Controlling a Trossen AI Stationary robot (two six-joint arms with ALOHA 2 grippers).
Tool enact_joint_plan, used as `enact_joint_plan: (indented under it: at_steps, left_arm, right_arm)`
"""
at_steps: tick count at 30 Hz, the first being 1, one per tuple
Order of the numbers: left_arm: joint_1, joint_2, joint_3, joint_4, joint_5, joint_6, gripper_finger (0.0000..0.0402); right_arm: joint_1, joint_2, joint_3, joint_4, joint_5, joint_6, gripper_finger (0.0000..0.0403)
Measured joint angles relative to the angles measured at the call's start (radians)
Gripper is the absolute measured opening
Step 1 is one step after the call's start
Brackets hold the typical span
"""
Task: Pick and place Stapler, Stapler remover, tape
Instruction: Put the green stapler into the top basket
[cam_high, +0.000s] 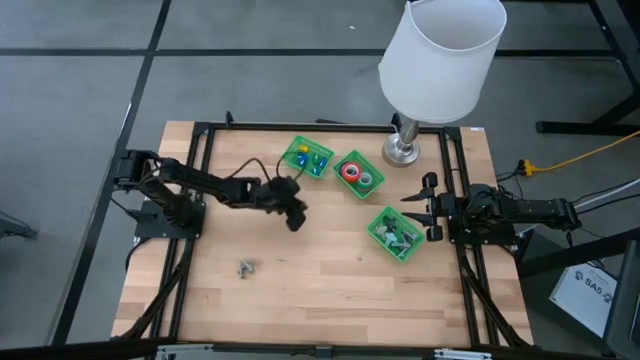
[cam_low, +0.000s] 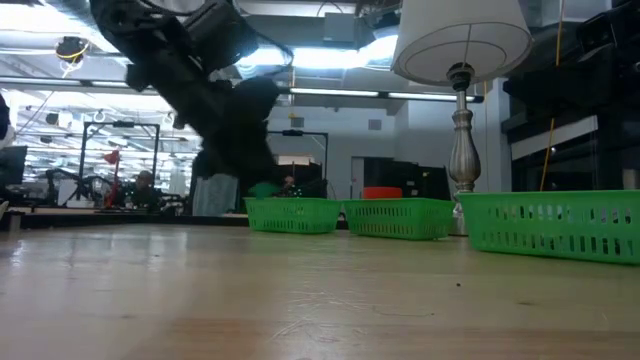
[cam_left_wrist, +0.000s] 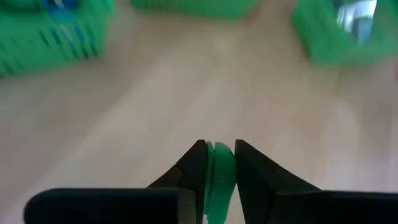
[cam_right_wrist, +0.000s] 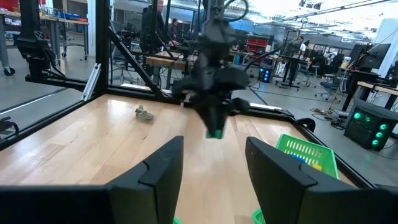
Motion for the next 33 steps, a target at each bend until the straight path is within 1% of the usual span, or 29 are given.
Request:
enact_joint_plan:
  at_steps: [9,13,17,23,27,30,33]
  left_arm:
    - [0.161,0.002,0.001,0.235,-0.010,-0.021,0.0059]
    - [0.227,0.024,0.002,0.299,-0.031,-0.032,0.0060]
    - [0.285,0.052,0.002,0.324,-0.035,-0.030,0.0060]
    - [0.351,0.111,0.013,0.333,-0.016,0.067,0.0060]
    - [0.385,0.137,0.042,0.335,0.020,0.071,0.0062]
    - [0.400,0.144,0.062,0.334,0.037,0.073,0.0071]
    - [0.415,0.147,0.081,0.334,0.038,0.122,0.0086]
  right_arm:
    - [0.000,0.000,0.000,0.000,0.000,0.000,0.0179]
    - [0.000,0.000,0.000,0.000,0.000,0.000,0.0179]
    - [0.000,0.000,0.000,0.000,0.000,0.000,0.0179]
    - [0.000,0.000,0.000,0.000,0.000,0.000,0.0179]
    - [0.000,0.000,0.000,0.000,0.000,0.000,0.0179]
    - [0.000,0.000,0.000,0.000,0.000,0.000,0.0179]
    - [0.000,0.000,0.000,0.000,0.000,0.000,0.0179]
